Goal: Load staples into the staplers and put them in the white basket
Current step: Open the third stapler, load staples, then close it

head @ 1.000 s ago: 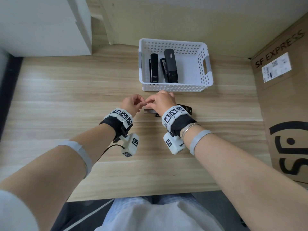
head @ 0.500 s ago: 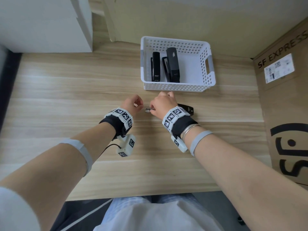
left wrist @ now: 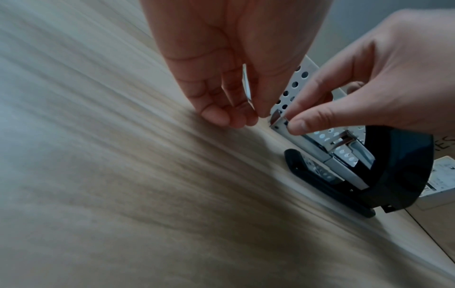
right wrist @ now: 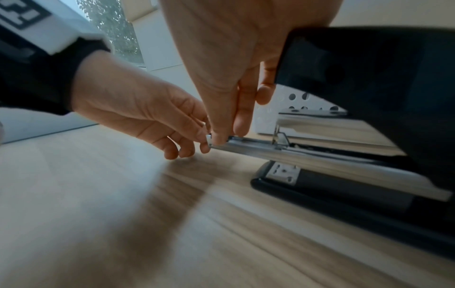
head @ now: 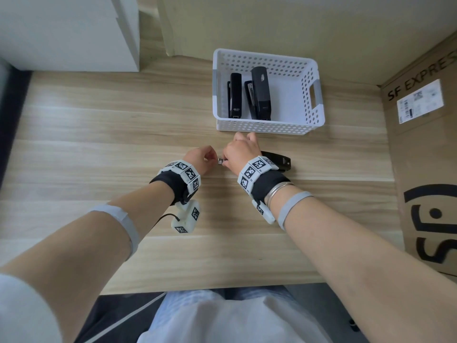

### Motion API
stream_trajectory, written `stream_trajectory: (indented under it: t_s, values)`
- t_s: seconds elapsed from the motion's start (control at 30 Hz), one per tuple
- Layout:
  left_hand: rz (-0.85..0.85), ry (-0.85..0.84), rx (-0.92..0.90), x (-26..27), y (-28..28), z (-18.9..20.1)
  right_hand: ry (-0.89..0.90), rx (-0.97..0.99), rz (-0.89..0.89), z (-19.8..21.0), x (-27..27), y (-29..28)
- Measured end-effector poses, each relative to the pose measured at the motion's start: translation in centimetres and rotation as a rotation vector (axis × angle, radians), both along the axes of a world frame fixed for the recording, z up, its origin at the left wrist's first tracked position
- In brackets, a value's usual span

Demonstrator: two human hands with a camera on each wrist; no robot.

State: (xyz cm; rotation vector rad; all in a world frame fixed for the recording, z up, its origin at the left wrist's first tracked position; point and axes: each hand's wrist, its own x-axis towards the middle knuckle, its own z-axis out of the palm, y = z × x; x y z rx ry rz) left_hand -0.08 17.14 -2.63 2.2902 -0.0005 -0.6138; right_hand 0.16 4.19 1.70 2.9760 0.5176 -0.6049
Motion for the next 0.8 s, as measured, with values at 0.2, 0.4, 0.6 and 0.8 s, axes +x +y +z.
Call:
stream_trajectory:
  t_s: [0.2,0.4,0.6,0.8]
  values:
    - [-0.015,0.017,0.004,0.2,0.4,-0.2,0.076,0.009,-0.085,0.3,0.5,0.0]
    - [-0.039,0.040,0.039,0.1,0.8,0.0,0.072,-0.007,-0.098,0.6,0.7,0.2]
    - [-0.118,0.128,0.043,0.2,0.6,0.0,0.081,-0.063,-0.118,1.0,0.8,0.1]
    - [-0.163,0.157,0.066,0.6,-0.3,0.3,0.059,-0.024,-0.303,2.3,2.5,-2.6]
